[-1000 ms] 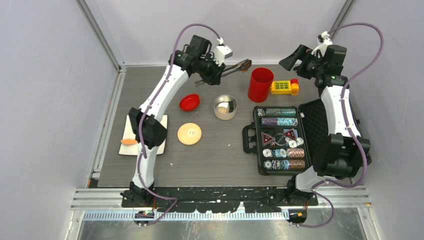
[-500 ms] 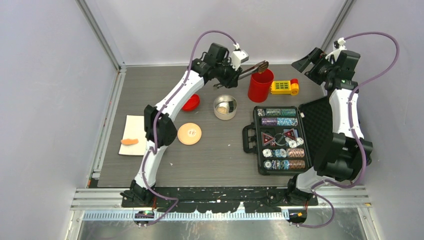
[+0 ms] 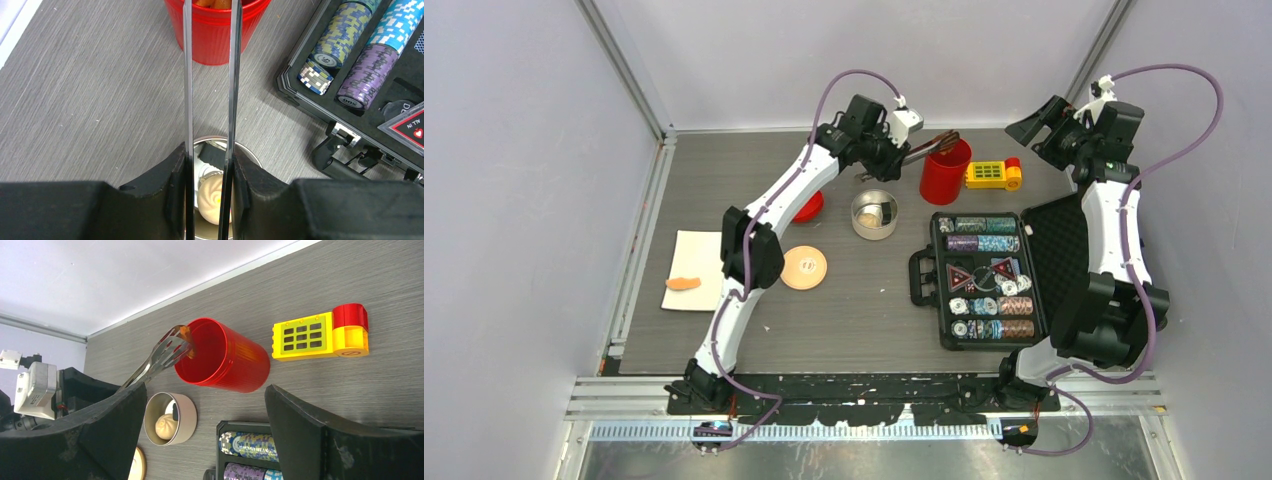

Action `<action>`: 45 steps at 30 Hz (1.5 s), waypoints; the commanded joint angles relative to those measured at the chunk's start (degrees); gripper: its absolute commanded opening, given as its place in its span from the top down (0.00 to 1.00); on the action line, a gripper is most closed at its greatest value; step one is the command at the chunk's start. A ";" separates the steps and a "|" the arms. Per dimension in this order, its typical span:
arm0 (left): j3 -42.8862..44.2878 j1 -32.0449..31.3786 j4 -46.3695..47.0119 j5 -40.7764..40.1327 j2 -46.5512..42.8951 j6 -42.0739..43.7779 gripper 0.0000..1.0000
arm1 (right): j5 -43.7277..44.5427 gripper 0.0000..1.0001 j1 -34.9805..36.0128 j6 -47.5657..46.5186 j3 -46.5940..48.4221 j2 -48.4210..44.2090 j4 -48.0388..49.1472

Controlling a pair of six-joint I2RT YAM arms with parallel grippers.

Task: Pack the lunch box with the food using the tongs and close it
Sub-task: Place the fake food in the packing box, then pick up the fake food from the plate.

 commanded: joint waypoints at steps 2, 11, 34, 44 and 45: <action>1.20 -0.29 4.16 -0.16 -0.87 -0.69 0.71 | -0.79 0.08 -0.04 0.19 0.25 -2.01 2.59; 1.12 -0.40 3.89 -0.86 -1.05 -0.78 0.61 | -1.10 0.08 -0.02 0.38 0.57 -1.64 2.82; -5.00 3.82 2.81 -1.30 -9.56 -4.90 0.57 | -3.39 0.08 4.35 -3.41 5.89 2.40 -0.12; -20.94 12.82 1.47 -2.30 -22.84 -5.71 0.56 | -3.71 0.08 12.71 -7.56 11.02 6.19 -1.72; -22.74 13.95 1.16 -2.53 -24.38 -5.71 0.56 | -3.78 0.08 13.37 -7.83 11.25 6.43 -1.74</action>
